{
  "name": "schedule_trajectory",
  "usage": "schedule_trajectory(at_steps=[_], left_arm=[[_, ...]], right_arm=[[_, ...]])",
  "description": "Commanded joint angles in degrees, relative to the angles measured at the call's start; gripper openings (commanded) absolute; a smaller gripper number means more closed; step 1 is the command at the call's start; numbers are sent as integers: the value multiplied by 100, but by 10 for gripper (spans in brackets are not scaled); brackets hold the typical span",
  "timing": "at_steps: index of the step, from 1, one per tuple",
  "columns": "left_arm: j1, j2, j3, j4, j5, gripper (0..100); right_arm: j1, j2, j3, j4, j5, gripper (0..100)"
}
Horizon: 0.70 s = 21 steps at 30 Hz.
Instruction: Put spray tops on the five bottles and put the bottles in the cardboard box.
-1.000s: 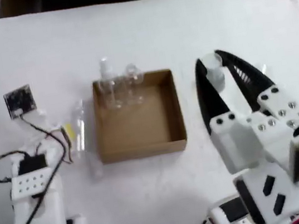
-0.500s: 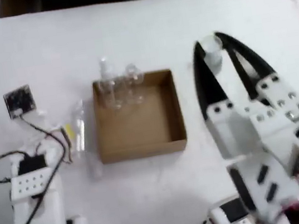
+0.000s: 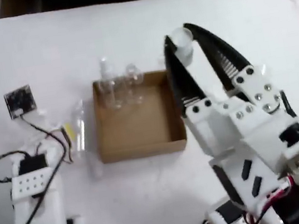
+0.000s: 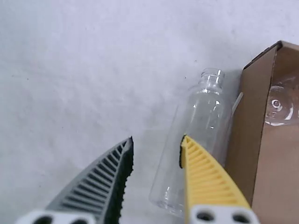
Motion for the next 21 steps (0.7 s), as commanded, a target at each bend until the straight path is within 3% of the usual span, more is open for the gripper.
schedule_trajectory(at_steps=[1, 6, 14, 21], left_arm=[[66, -154, -26, -149, 44, 158], [66, -154, -26, -149, 44, 158], [66, -154, -35, -149, 44, 158], [66, -163, -35, -149, 44, 158]], right_arm=[[-154, 295, -53, -514, 88, 16], [-180, 989, -44, -989, 35, 16], [-901, 2079, -44, -2193, 79, 16], [-593, 3231, 18, -2677, 70, 16]])
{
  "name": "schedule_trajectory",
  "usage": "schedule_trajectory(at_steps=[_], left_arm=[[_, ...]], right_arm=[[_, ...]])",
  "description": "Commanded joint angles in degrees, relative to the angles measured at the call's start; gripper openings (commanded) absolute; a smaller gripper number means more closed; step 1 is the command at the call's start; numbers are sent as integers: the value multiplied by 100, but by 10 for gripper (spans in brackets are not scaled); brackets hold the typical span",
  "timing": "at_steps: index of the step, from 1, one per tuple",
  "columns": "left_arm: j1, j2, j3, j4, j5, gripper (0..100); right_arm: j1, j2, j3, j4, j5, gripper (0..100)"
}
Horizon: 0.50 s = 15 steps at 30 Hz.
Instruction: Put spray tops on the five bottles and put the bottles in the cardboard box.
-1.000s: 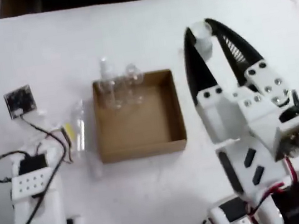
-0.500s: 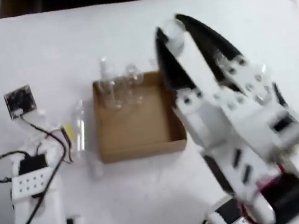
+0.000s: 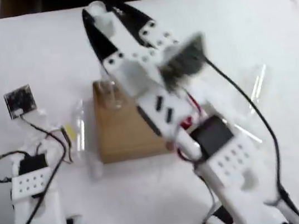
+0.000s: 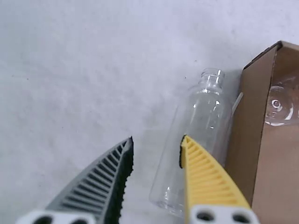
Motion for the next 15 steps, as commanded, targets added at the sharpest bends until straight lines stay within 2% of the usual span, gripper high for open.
schedule_trajectory(at_steps=[1, 10, 15], left_arm=[[66, -163, -35, -149, 44, 158], [66, -180, -35, -149, 44, 158], [66, -171, -35, -149, 44, 158]], right_arm=[[303, 541, 62, -233, 70, 16], [716, 620, 1187, -1613, 70, 16], [690, 629, 1319, -1780, 79, 16]])
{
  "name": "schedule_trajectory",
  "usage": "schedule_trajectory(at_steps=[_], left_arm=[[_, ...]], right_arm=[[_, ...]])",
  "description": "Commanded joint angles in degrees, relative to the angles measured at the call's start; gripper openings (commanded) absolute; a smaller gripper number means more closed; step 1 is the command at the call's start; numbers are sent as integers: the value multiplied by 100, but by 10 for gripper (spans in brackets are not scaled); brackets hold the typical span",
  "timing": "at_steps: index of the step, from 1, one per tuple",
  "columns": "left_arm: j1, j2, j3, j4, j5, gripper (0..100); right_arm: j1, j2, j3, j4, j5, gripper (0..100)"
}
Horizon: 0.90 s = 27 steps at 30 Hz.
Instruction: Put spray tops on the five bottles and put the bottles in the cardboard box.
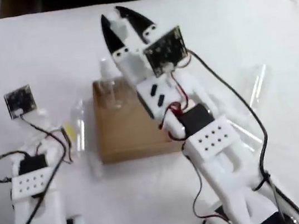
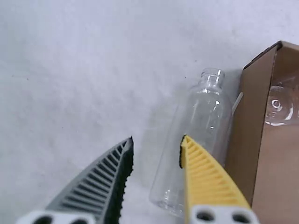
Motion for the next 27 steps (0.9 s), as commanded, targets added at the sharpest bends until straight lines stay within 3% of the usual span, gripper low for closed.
schedule_trajectory(at_steps=[1, 27], left_arm=[[66, -163, -35, -149, 44, 158], [66, -163, -35, -149, 44, 158]], right_arm=[[57, -4, -62, -224, 79, 16], [-13, 1042, -404, -303, 352, 16]])
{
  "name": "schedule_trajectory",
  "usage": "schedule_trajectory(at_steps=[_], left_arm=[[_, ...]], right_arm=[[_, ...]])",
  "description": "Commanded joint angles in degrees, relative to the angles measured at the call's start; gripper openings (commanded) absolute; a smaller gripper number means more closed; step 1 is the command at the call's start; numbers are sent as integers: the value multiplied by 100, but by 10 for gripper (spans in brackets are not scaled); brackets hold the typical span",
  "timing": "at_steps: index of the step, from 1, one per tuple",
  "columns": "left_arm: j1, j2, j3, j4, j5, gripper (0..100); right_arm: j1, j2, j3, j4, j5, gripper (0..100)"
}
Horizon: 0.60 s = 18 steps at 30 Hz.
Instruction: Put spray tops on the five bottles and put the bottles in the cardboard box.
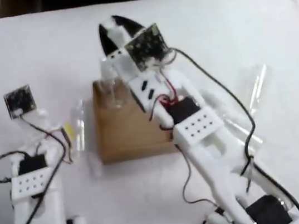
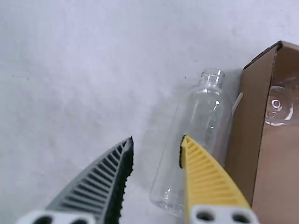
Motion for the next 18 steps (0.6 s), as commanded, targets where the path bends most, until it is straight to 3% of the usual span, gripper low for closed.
schedule_trajectory(at_steps=[1, 18], left_arm=[[66, -163, -35, -149, 44, 158], [66, -163, -35, -149, 44, 158]], right_arm=[[-40, 66, -316, -163, 44, 16], [-13, 418, 281, -1042, 44, 17]])
